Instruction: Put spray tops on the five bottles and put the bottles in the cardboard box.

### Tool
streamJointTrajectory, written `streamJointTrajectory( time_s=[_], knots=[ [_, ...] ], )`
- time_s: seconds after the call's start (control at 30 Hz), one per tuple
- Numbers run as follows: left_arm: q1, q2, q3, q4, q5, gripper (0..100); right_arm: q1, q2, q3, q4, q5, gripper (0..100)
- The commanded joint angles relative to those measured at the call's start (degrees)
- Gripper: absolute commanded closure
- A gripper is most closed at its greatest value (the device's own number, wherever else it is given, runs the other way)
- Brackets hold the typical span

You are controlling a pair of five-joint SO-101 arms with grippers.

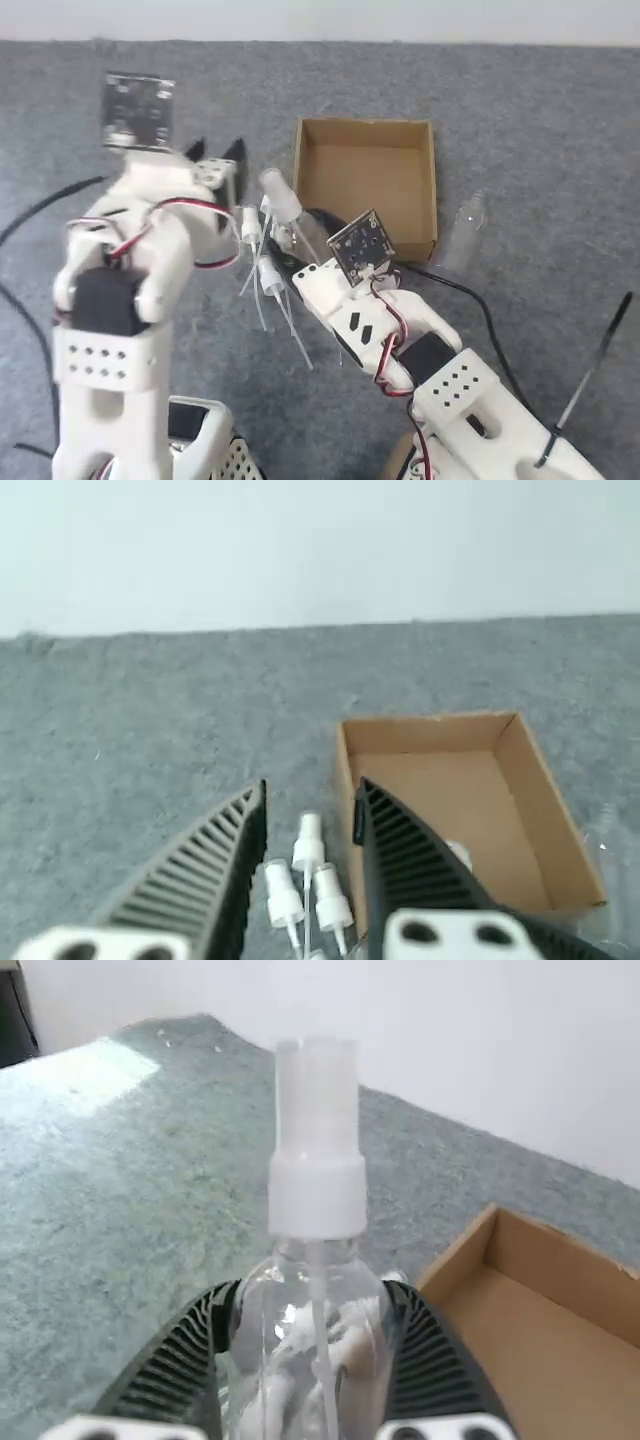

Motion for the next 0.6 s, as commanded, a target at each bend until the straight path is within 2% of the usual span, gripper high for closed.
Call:
streamJointTrajectory(
  time_s=[0.0,0.2,0.3,0.47,0.57],
  knots=[
    [-2.3,-1.6,-2.1,3.3,1.4,86,3.2,-2.1,-6.8,2.2,-0.9,99.2],
    [-1.8,-12.0,16.3,-6.6,2.1,86,10.1,2.8,-14.5,2.2,-0.9,99.2],
    [0.9,-19.8,27.9,-11.4,-1.2,82,11.3,10.5,-21.2,2.2,-0.9,99.2],
    [7.9,-24.2,38.0,-12.0,-6.6,70,9.8,24.5,-34.2,2.3,-0.9,99.2],
    [9.3,-24.2,39.0,-12.1,-8.0,69,8.4,31.1,-41.5,6.7,-1.3,99.2]
  ],
)
